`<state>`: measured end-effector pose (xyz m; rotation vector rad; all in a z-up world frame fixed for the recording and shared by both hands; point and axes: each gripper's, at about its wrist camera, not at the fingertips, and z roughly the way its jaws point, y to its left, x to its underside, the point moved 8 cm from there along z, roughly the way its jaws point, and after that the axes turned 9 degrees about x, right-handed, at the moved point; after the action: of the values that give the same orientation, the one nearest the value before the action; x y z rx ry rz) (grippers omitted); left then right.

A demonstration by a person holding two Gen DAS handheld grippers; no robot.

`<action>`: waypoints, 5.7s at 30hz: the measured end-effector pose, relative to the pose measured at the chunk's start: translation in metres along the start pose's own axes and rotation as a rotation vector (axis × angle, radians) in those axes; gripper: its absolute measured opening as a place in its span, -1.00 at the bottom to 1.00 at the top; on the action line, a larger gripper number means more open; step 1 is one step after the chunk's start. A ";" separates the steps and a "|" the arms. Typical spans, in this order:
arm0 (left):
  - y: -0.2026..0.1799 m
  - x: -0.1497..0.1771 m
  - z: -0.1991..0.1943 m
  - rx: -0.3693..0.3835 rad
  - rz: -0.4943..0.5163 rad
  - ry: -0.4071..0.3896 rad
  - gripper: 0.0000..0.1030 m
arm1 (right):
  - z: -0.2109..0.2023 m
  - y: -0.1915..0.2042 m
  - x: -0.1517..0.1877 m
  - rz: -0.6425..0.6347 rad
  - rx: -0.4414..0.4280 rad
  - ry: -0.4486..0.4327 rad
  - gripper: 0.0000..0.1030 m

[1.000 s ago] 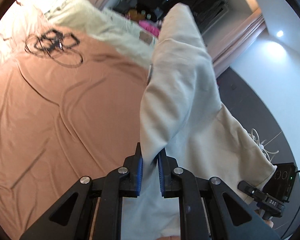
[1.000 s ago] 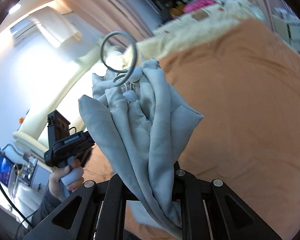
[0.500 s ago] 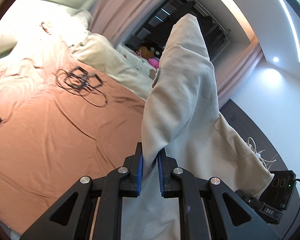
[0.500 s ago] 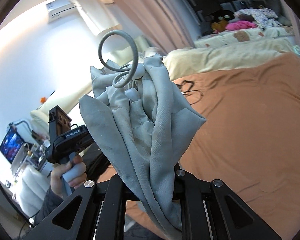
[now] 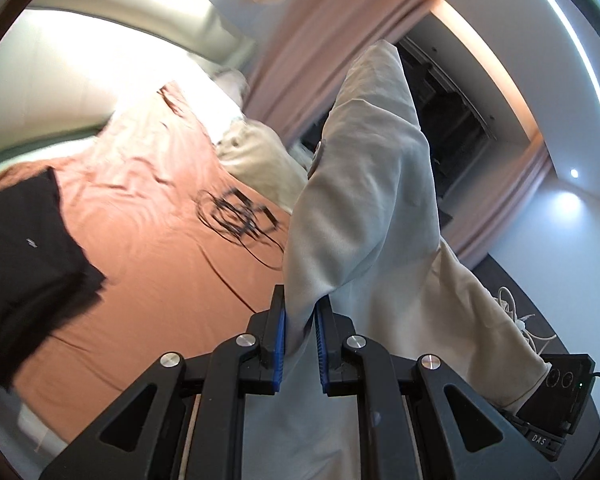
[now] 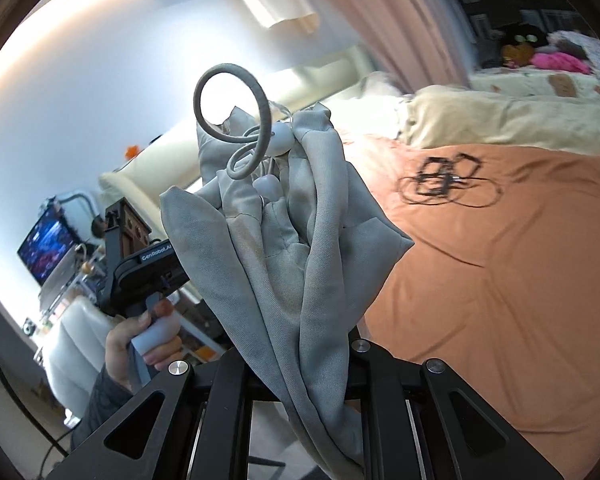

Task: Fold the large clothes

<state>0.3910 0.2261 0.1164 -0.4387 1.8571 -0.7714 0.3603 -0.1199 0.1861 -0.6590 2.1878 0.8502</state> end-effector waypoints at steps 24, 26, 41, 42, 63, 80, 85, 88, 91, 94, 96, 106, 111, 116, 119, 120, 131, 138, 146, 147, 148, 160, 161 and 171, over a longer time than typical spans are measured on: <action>0.191 -0.149 -0.205 -0.276 0.044 -0.217 -0.73 | 0.208 0.241 0.010 -0.158 -0.321 0.127 -0.75; 0.205 -0.160 -0.216 -0.304 0.050 -0.227 -0.74 | 0.228 0.256 0.012 -0.149 -0.356 0.147 -0.75; 0.298 -0.199 -0.190 -0.412 0.032 -0.177 -0.76 | 0.345 0.271 0.032 -0.068 -0.471 0.248 -0.75; 0.302 -0.200 -0.181 -0.412 0.032 -0.168 -0.76 | 0.350 0.260 0.032 -0.062 -0.462 0.249 -0.75; 0.373 -0.108 -0.092 -0.495 -0.079 0.067 -0.89 | 0.493 0.015 0.126 0.310 -0.170 0.444 -0.49; 0.378 0.010 -0.204 -0.645 -0.263 -0.035 0.54 | 0.455 0.051 0.166 0.255 -0.238 0.493 -0.03; 0.402 0.042 -0.200 -0.601 -0.371 -0.024 0.54 | 0.457 0.055 0.156 0.253 -0.212 0.482 -0.22; 0.420 0.049 -0.187 -0.556 -0.435 -0.032 0.51 | 0.458 0.056 0.153 0.255 -0.206 0.480 -0.39; 0.422 0.039 -0.181 -0.543 -0.413 -0.056 -0.05 | 0.457 0.061 0.149 0.236 -0.211 0.467 -0.58; 0.420 0.021 -0.174 -0.592 -0.363 -0.041 -0.38 | 0.457 0.071 0.138 0.207 -0.219 0.448 -0.69; 0.423 0.009 -0.174 -0.618 -0.353 -0.048 -0.47 | 0.460 0.080 0.128 0.193 -0.217 0.436 -0.71; 0.456 0.009 -0.172 -0.661 -0.407 -0.058 -0.38 | 0.494 0.105 0.117 0.143 -0.136 0.436 -0.75; 0.444 0.020 -0.177 -0.668 -0.421 -0.047 -0.27 | 0.499 0.089 0.139 0.130 -0.055 0.494 -0.43; 0.416 0.025 -0.183 -0.690 -0.378 -0.032 -0.27 | 0.479 0.077 0.134 0.149 -0.052 0.490 -0.13; 0.396 0.025 -0.184 -0.680 -0.356 -0.039 0.00 | 0.460 0.075 0.123 0.141 -0.057 0.470 -0.01; 0.388 0.024 -0.185 -0.677 -0.343 -0.048 0.10 | 0.451 0.074 0.119 0.134 -0.061 0.457 0.05; 0.274 0.015 -0.175 -0.610 -0.135 -0.097 0.82 | 0.353 0.050 0.081 0.040 -0.024 0.329 0.74; 0.211 0.025 -0.157 -0.573 -0.011 -0.085 0.94 | 0.282 0.032 0.066 -0.022 0.022 0.244 1.00; 0.139 0.048 -0.142 -0.538 0.110 -0.065 0.96 | 0.211 -0.003 0.058 -0.022 0.079 0.166 1.00; 0.131 0.051 -0.140 -0.529 0.117 -0.064 0.96 | 0.202 -0.007 0.059 -0.025 0.088 0.155 1.00; 0.123 0.054 -0.138 -0.518 0.128 -0.062 0.96 | 0.193 -0.011 0.058 -0.030 0.101 0.140 1.00; 0.042 0.103 -0.128 -0.428 0.254 -0.045 0.96 | 0.082 -0.057 0.074 0.002 0.206 -0.011 1.00; 0.036 0.108 -0.129 -0.424 0.267 -0.044 0.96 | 0.072 -0.059 0.077 -0.005 0.221 -0.025 1.00; -0.016 0.161 -0.133 -0.353 0.350 -0.011 0.96 | -0.010 -0.069 0.114 -0.029 0.317 -0.112 1.00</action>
<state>0.2036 0.1567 0.0522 -0.3226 1.9932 -0.2052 0.3287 -0.1956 0.0808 -0.4734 2.1425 0.4962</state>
